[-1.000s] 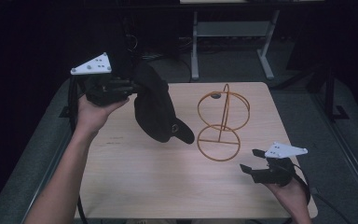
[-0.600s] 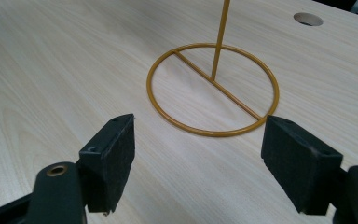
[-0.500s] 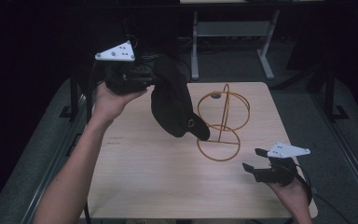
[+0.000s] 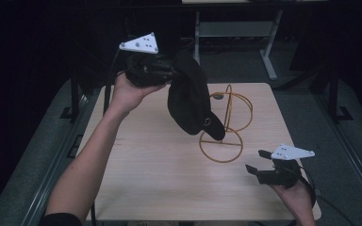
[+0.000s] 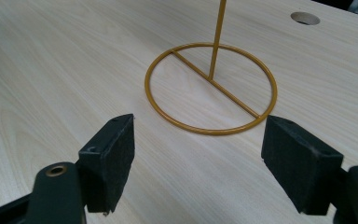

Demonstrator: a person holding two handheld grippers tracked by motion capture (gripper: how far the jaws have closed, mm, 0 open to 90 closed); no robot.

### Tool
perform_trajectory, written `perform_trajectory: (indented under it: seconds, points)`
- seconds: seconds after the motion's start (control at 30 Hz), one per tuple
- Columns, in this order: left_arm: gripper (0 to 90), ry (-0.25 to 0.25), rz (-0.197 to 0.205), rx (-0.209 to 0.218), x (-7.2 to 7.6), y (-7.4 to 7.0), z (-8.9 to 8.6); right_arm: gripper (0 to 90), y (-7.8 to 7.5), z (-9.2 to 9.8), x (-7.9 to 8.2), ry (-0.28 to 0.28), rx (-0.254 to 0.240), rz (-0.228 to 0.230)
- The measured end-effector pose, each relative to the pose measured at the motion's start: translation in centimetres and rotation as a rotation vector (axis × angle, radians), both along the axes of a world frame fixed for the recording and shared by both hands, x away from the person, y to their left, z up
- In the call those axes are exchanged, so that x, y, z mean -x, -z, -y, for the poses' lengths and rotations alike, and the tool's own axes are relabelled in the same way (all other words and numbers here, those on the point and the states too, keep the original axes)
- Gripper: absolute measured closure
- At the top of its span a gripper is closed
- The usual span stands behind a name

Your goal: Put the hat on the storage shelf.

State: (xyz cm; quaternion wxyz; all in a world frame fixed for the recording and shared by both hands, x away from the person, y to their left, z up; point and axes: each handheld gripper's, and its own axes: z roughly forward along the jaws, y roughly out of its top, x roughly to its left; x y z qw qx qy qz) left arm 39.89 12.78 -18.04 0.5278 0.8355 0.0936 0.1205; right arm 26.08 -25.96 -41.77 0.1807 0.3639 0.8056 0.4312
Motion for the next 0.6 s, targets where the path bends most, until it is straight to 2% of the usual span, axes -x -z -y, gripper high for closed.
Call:
perform_trajectory:
  seconds: [0.13,0.27,0.37,0.47,0.6]
  points:
    - [85.5,0.023,-0.008,-0.02,-0.5,0.0,1.4,25.2,0.0,0.1,0.0,0.0,-0.004,0.005]
    - [85.4,0.034,-0.008,-0.022,-0.7,-0.1,2.7,25.0,-0.1,0.5,0.0,0.014,-0.022,0.005]
    - [85.4,0.056,-0.014,-0.049,-1.1,0.1,4.4,25.0,-0.1,0.7,0.0,0.021,-0.035,0.01]
    - [85.4,0.066,-0.019,-0.056,-1.3,0.1,5.3,25.0,0.0,0.9,0.1,0.024,-0.046,0.007]
    - [85.4,0.084,-0.036,-0.067,-1.7,0.4,7.4,25.0,0.2,0.9,0.0,0.021,-0.052,0.001]
